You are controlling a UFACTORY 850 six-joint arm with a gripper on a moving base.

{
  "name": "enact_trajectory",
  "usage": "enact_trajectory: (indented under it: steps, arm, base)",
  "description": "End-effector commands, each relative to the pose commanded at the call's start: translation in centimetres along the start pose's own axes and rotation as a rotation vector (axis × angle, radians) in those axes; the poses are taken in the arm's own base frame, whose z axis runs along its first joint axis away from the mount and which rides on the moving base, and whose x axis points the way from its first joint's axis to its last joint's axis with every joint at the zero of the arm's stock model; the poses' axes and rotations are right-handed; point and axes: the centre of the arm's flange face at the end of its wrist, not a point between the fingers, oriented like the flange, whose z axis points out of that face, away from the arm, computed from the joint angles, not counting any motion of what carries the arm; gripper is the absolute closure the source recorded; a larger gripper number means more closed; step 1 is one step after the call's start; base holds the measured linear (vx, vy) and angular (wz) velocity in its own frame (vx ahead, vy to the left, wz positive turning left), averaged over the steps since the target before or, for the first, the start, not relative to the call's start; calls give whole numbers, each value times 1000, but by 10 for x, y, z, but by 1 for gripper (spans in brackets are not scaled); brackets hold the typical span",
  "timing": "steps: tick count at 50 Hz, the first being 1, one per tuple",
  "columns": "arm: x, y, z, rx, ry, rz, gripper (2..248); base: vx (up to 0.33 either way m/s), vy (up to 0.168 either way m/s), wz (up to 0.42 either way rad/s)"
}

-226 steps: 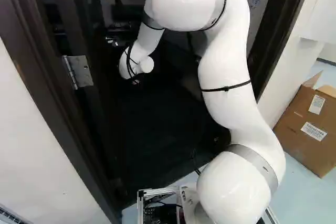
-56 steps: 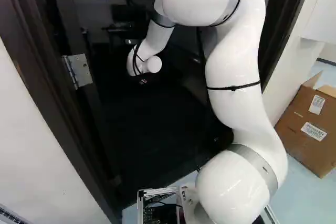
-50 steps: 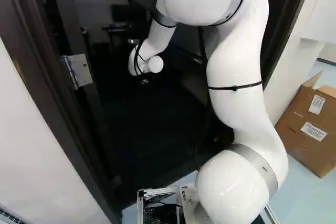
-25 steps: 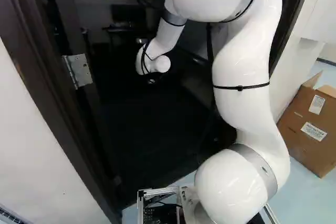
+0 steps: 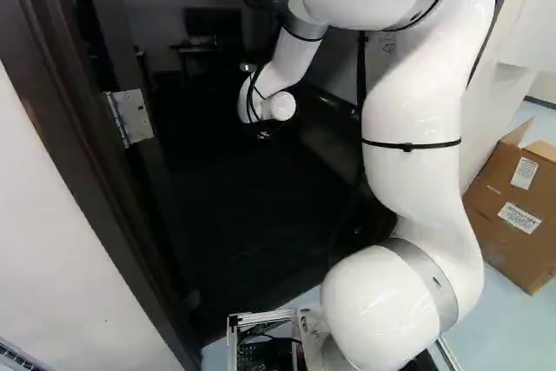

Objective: Open the door and move inside

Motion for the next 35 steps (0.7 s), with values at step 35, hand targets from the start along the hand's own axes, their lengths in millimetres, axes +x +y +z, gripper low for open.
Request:
enact_trajectory:
  steps: [35]
  arm:
    - [-4,11,-23,-22,4,-7,3]
  base:
    - [0,0,0]
